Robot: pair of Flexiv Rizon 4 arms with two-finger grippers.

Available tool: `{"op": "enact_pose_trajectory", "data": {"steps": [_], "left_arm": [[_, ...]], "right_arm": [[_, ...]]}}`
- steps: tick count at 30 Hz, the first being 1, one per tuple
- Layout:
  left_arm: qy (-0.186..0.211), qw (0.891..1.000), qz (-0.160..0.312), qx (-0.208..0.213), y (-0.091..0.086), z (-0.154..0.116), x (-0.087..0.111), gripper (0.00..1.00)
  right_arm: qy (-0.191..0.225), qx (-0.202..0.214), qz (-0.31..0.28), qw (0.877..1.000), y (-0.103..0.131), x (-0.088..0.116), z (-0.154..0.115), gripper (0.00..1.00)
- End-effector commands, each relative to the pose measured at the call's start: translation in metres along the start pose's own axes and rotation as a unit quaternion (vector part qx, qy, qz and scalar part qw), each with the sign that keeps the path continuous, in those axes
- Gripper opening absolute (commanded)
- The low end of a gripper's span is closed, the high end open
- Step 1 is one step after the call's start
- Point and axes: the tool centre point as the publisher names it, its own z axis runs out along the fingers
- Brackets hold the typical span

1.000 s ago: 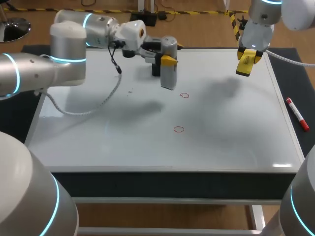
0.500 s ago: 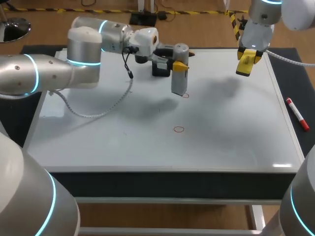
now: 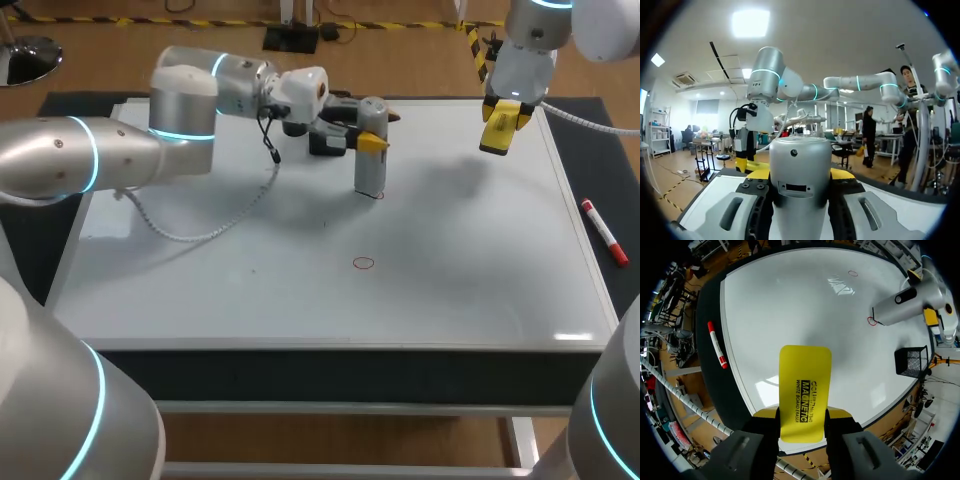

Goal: Pick up the inspection probe, press it on each red-marked spot on the whiteboard one by one, put down the probe, pick up the eraser, and wipe off all the red marks.

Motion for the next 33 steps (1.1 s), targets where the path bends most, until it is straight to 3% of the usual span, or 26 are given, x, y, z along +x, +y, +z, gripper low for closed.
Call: {"op": "enact_pose_trajectory", "data": {"steps": [1,12,33], "left_arm": [[-0.002,1.0,-0.003,0.001,0.005,0.003,-0.007,0.0],[-0.018,1.0,-0.02,-0.001,0.016,0.004,-0.012,0.0],[-0.02,0.999,-0.035,0.0,0.02,0.004,-0.008,0.0]], "right_arm": [[0.001,0.0,-0.001,1.0,-0.001,0.001,-0.001,0.0],[0.001,0.0,-0.001,1.0,-0.001,0.001,-0.001,0.0],[0.001,0.0,-0.001,1.0,-0.001,0.001,-0.001,0.0]]}}
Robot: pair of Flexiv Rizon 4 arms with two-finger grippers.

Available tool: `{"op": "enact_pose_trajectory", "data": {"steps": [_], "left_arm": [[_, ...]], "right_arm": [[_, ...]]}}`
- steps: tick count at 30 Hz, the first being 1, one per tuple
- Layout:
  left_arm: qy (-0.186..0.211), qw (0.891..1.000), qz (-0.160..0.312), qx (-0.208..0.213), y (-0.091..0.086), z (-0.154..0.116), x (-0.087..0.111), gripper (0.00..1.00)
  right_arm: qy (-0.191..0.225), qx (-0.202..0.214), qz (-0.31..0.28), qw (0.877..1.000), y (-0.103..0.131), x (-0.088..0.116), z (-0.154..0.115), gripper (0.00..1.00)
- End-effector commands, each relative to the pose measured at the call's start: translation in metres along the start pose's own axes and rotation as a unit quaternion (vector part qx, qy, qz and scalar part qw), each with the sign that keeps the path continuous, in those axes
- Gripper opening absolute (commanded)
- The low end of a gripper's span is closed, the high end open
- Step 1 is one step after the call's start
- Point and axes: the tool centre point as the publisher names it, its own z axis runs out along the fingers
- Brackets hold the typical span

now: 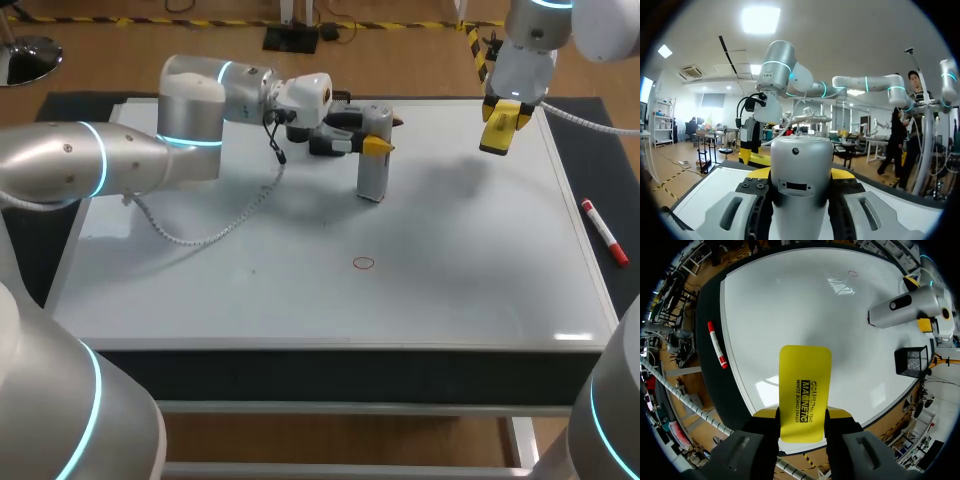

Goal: Pick up the inspection probe, press it on each red-marked spot on the whiteboard one by one, put down the probe, pick up the eraser, and wipe off all the red marks.

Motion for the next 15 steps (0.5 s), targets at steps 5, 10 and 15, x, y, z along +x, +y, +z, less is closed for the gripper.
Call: {"op": "enact_pose_trajectory", "data": {"steps": [5,10,15], "left_arm": [[0.002,1.0,-0.001,0.001,0.003,0.001,0.002,0.0],[-0.002,1.0,0.006,0.0,-0.008,-0.002,0.003,0.0],[-0.017,1.0,0.016,0.0,-0.027,-0.017,0.009,0.0]], "right_arm": [[0.001,0.0,-0.001,1.0,-0.001,0.001,-0.001,0.0],[0.001,0.0,-0.001,1.0,-0.001,0.001,-0.001,0.0],[0.001,0.0,-0.001,1.0,-0.001,0.001,-0.001,0.0]]}}
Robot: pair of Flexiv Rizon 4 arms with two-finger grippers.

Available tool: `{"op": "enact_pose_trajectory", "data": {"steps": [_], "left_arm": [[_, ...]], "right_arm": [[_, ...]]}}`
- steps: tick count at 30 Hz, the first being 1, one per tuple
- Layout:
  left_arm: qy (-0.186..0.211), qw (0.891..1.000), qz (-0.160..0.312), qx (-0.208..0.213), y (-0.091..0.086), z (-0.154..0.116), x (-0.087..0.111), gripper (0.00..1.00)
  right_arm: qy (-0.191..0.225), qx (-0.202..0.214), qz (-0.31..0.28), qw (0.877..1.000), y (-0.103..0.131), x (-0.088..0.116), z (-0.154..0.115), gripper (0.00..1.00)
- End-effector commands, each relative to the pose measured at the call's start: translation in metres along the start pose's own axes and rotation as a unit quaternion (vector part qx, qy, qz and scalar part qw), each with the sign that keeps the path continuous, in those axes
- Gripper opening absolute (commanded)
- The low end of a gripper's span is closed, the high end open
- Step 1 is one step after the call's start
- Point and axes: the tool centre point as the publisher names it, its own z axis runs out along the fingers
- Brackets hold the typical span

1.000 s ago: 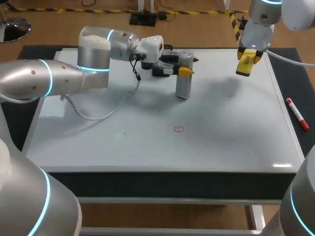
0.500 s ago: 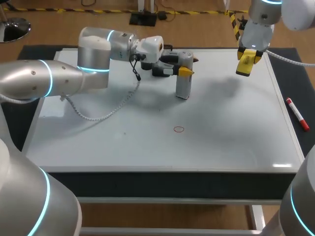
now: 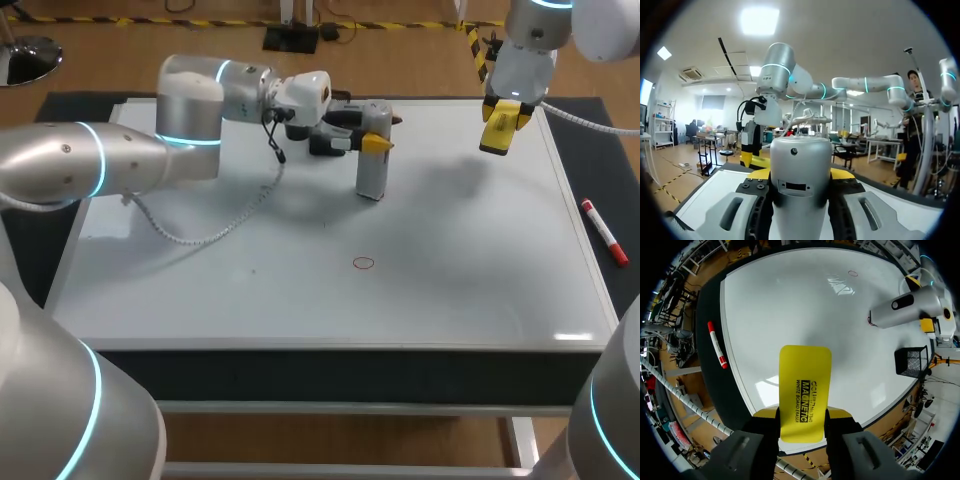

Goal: Pick up the inspection probe, press it on each red-marked spot on the whiteboard one by one, put down the probe, pick up the eraser, and wipe off all the red marks.

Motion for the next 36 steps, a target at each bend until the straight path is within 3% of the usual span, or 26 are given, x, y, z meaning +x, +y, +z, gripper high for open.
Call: {"op": "enact_pose_trajectory", "data": {"steps": [1,10,21,30,36], "left_arm": [[-0.016,1.0,0.008,-0.009,-0.02,-0.016,0.014,0.0],[-0.084,0.996,0.016,-0.012,-0.04,-0.084,0.04,0.0],[-0.182,0.983,0.026,-0.02,-0.059,-0.168,0.091,0.0],[-0.27,0.962,0.022,-0.029,-0.068,-0.226,0.123,0.0],[-0.324,0.945,0.023,-0.034,-0.073,-0.243,0.131,0.0]], "right_arm": [[0.001,0.0,-0.001,1.0,-0.001,0.001,-0.001,0.0],[0.001,0.0,-0.001,1.0,-0.001,0.001,-0.001,0.0],[0.001,0.0,-0.001,1.0,-0.001,0.001,-0.001,0.0],[0.001,0.0,-0.001,1.0,-0.001,0.001,-0.001,0.0],[0.001,0.0,-0.001,1.0,-0.001,0.001,-0.001,0.0]]}}
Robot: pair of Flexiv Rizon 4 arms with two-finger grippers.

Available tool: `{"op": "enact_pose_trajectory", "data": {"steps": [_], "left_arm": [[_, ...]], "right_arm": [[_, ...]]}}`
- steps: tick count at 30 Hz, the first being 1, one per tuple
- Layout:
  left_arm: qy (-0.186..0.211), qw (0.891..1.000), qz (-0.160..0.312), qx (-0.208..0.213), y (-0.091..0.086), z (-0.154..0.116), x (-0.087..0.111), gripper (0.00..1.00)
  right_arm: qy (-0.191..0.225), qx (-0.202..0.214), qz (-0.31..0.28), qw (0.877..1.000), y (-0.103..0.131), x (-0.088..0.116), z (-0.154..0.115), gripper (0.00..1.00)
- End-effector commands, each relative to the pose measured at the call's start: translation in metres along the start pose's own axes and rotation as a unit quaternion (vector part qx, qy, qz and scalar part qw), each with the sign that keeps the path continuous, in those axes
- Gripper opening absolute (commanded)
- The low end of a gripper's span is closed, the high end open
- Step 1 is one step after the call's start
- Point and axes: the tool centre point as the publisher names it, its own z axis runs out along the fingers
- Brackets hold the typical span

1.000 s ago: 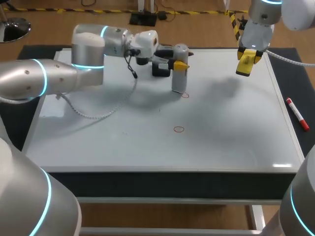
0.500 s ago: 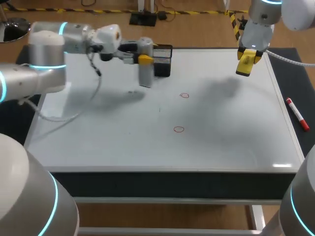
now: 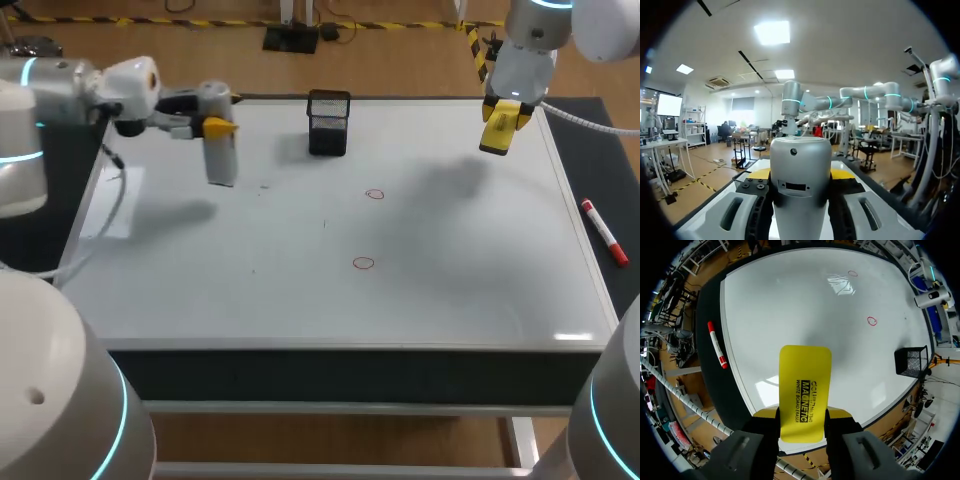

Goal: Pick up the inspection probe, press it on each red-marked spot on the whiteboard one by one, put down the probe, pick up the eraser, and wipe off all the red marks.

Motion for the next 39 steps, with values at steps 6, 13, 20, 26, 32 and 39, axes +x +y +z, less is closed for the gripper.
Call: {"op": "enact_pose_trajectory", "data": {"steps": [6,13,20,26,32,39], "left_arm": [[-0.267,0.963,-0.03,-0.009,-0.005,-0.019,0.022,0.0],[-0.312,0.95,-0.029,-0.012,-0.006,-0.019,0.012,0.0],[-0.243,0.97,0.011,-0.01,-0.017,-0.013,0.001,0.0],[-0.217,0.976,0.015,-0.02,-0.016,-0.017,-0.003,0.0],[-0.217,0.976,0.015,-0.02,-0.016,-0.017,-0.003,0.0],[-0.217,0.976,0.015,-0.02,-0.016,-0.017,-0.003,0.0]], "right_arm": [[0.001,0.0,-0.001,1.0,-0.001,0.001,-0.001,0.0],[0.001,0.0,-0.001,1.0,-0.001,0.001,-0.001,0.0],[0.001,0.0,-0.001,1.0,-0.001,0.001,-0.001,0.0],[0.001,0.0,-0.001,1.0,-0.001,0.001,-0.001,0.0],[0.001,0.0,-0.001,1.0,-0.001,0.001,-0.001,0.0],[0.004,-0.003,-0.078,0.997,0.036,-0.028,-0.007,0.0]]}}
